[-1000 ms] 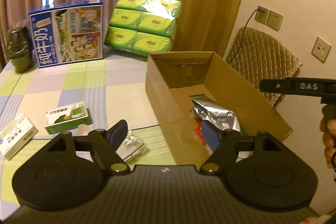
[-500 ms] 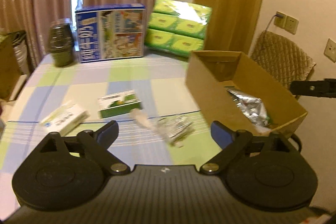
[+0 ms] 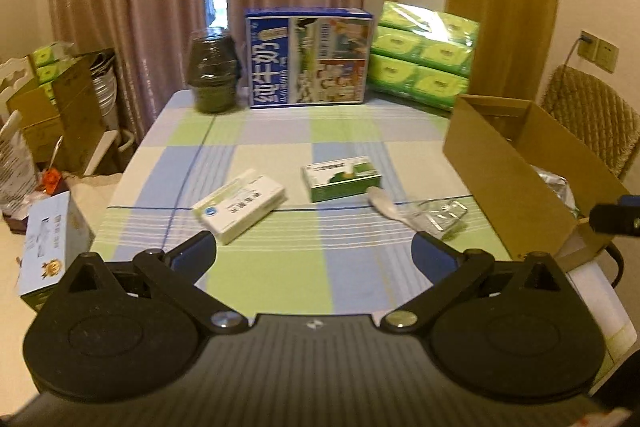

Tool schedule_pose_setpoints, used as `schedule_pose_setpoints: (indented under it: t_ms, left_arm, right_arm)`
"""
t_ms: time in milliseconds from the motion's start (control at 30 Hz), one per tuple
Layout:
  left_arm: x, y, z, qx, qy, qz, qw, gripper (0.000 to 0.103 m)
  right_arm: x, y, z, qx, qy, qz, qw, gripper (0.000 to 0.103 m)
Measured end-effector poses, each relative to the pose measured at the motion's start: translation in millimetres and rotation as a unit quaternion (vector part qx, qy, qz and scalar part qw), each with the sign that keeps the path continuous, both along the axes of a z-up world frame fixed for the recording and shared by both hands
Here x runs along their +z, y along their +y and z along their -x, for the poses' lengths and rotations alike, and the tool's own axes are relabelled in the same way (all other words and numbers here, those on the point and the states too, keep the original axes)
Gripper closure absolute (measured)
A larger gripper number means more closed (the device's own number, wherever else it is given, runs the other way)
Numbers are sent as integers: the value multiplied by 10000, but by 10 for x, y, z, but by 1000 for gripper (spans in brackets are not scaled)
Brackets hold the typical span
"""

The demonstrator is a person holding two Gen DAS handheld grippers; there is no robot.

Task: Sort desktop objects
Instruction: 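Withdraw both tools from the cardboard box back over the table, then grasp the bagged wire rack with the right tool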

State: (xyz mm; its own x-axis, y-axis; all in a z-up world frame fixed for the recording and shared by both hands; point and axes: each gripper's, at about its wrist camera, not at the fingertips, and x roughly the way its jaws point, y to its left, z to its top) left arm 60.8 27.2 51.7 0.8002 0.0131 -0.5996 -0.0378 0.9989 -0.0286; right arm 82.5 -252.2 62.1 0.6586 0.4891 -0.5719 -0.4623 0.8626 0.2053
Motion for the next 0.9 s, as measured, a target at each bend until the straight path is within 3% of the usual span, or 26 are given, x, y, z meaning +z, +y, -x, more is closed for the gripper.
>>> schedule_pose_setpoints:
  t_ms: [433,900]
  left_arm:
    - [-325,248,-289,60,171,-209,9996,1]
    - [-901,314,-820,-200,293,-213,9991,1]
  right_arm:
    - [-468,433,-154,386,109,281,9988,2]
    - [-1237,843,-876,347,-68,1022,9941,2]
